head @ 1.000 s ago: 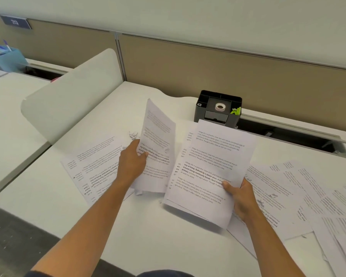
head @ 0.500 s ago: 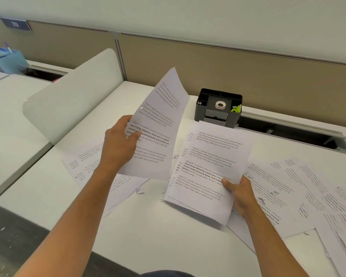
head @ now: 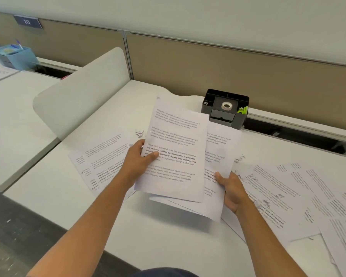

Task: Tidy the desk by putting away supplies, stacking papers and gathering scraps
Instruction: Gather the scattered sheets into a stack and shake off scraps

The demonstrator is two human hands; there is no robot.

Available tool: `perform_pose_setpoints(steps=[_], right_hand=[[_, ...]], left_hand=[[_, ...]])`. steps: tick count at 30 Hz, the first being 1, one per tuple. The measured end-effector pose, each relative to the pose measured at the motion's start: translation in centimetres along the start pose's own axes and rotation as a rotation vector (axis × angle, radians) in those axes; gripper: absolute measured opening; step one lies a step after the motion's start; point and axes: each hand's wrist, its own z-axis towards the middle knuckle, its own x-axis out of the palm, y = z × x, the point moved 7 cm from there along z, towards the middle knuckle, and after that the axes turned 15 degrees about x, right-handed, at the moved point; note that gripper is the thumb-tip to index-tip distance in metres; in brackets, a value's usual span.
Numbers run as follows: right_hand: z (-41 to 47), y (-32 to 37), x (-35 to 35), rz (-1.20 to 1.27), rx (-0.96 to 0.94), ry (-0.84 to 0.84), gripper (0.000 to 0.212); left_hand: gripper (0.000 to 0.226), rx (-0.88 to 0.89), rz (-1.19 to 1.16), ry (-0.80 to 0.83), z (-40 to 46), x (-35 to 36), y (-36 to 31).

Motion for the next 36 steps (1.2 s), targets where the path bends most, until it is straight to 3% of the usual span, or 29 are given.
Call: perform_pose_setpoints(steps=[13,17,21,24,28,32,34,36], right_hand=[[0.8,-1.5,2.2,-0.067,0.084,0.065,0.033],[0.8,-1.2,2.9,-0.092,0.085,0.099,0.046],[0.7,-1.1,3.8,-0.227,0.03,0.168,0.037],[1.2,-1.2,3.7,-0.271,-0.021,0.13,0.037],[1.6,-1.1,3.4,-0.244,-0.049,0.083,0.037],[1.8,-1.1,3.1,-0.234,-0.053,0.071,0.037],[1.8,-1.1,2.8,-0.219,-0.057,0.065,0.04],[1.6,-1.1,2.7,-0.202,-0.064,0.062,0.056]], left_hand=[[0.062,-0.146,-0.147,0.219,-2.2,1.6,5.2],[0.067,-0.123,-0.121,0.23,-2.5,2.0,5.5],[0.072,-0.09,-0.073,0.206,-2.8,2.1,5.5],[0.073,-0.075,-0.045,0.168,-2.8,1.9,5.6],[0.052,-0.121,-0.01,0.027,-2.5,0.4,5.7],[0.026,-0.122,0.236,-0.37,-2.8,-4.9,6.8],[0.028,-0.172,0.428,-0.517,-3.4,-7.6,7.6],[0.04,-0.281,0.673,-0.558,-3.9,-9.7,8.3]])
